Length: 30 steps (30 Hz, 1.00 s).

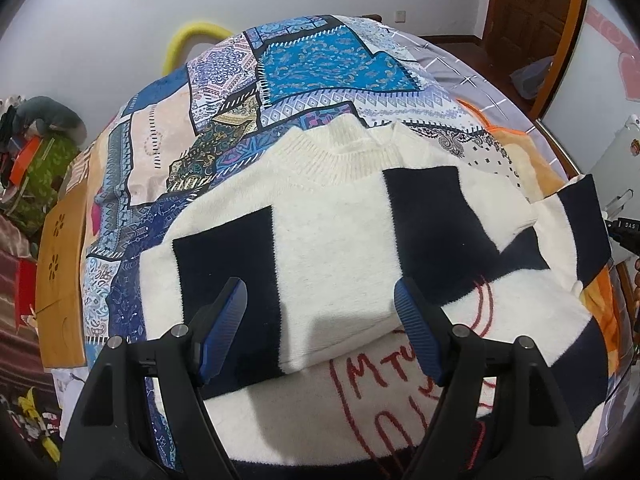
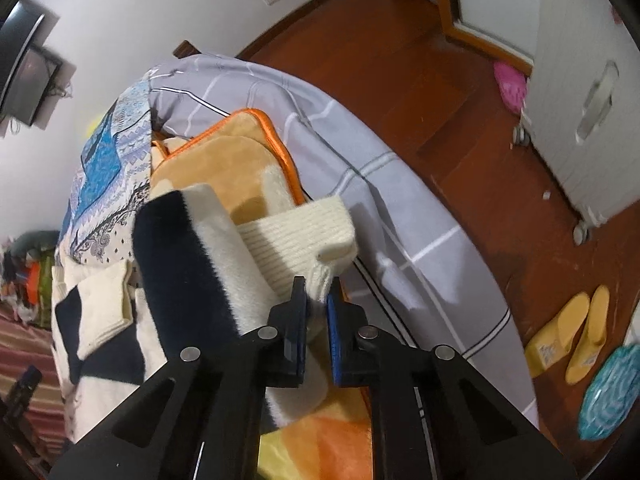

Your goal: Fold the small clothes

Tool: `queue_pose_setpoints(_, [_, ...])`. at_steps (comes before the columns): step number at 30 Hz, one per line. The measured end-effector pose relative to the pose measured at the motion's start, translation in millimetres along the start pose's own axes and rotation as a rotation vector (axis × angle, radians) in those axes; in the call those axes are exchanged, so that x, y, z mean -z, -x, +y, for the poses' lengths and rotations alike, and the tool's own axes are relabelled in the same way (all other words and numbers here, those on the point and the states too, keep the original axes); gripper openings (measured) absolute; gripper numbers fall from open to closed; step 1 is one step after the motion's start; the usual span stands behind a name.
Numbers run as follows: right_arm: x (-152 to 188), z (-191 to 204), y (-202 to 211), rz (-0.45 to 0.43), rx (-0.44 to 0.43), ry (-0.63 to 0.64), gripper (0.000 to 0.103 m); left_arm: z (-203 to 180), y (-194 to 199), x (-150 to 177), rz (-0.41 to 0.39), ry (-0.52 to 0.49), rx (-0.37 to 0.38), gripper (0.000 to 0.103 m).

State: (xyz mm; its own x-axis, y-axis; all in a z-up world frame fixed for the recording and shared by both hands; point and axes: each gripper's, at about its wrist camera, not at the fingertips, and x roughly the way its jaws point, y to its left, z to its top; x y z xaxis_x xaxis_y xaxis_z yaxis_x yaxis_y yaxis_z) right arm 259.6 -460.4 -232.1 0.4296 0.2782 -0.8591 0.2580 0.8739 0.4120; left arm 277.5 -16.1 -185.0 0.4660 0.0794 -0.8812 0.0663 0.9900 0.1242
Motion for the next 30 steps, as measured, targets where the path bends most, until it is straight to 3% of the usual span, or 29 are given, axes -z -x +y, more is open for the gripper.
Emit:
queue_pose_setpoints(8, [-12.2, 35.4, 42.6, -0.112, -0.033, 0.095, 0.006, 3.2, 12.4, 3.1, -0.026, 0.005, 0.004, 0.076])
queue_pose_setpoints(18, [-19.1, 125.8, 120.2, -0.273, -0.145, 0.280, 0.006, 13.5, 44.2, 9.5, -0.096, 0.023, 0.023, 0.076])
queue_pose_setpoints(24, [-4.0, 188.2, 147.7, -0.307, -0.229, 0.411, 0.006, 26.7, 62.6, 18.3, -0.139, 0.041, 0.037, 0.076])
queue_pose_setpoints(30, [17.7, 252.5, 145.8, -0.292, -0.286, 0.526, 0.006, 48.0, 73.7, 28.1, -0.169, 0.081, 0.057, 0.076])
